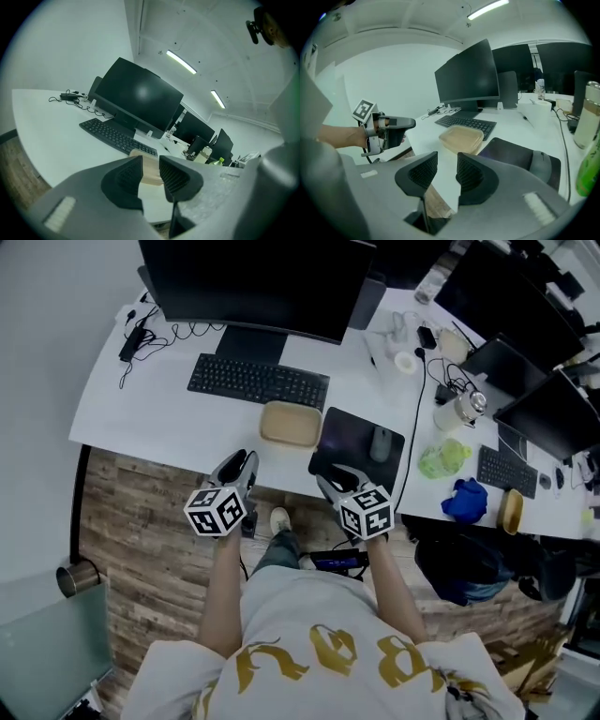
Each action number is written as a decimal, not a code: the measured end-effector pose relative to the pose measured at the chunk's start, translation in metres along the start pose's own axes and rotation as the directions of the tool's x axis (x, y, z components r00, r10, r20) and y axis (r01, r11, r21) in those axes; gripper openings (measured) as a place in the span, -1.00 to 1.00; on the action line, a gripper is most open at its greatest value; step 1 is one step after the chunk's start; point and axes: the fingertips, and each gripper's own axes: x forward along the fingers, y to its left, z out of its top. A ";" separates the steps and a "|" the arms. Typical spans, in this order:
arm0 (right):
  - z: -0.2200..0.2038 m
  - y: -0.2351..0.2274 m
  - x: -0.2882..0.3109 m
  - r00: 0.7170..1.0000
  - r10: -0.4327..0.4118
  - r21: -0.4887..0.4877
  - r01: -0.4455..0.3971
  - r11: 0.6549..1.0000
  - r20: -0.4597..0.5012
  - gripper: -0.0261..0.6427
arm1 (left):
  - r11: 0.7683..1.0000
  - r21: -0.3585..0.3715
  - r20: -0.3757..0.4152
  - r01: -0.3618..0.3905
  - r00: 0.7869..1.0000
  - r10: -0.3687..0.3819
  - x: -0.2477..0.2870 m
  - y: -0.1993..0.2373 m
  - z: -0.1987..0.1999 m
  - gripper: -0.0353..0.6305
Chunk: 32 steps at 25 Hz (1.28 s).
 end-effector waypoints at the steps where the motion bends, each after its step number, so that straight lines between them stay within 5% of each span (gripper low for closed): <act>1: -0.001 -0.003 0.007 1.000 -0.010 -0.002 0.010 1.000 -0.017 -0.44 | 1.000 -0.001 -0.017 0.003 1.000 -0.003 0.007 0.007 0.002 -0.60; 12: -0.014 -0.036 0.067 0.974 -0.125 -0.119 0.103 0.987 -0.190 -0.43 | 0.997 0.009 -0.102 0.070 0.992 -0.069 0.085 0.053 0.018 -0.60; 32: -0.026 -0.041 0.085 0.947 -0.075 -0.125 0.037 0.991 -0.313 -0.43 | 0.993 -0.078 -0.124 0.093 0.987 -0.102 0.142 0.063 0.021 -0.53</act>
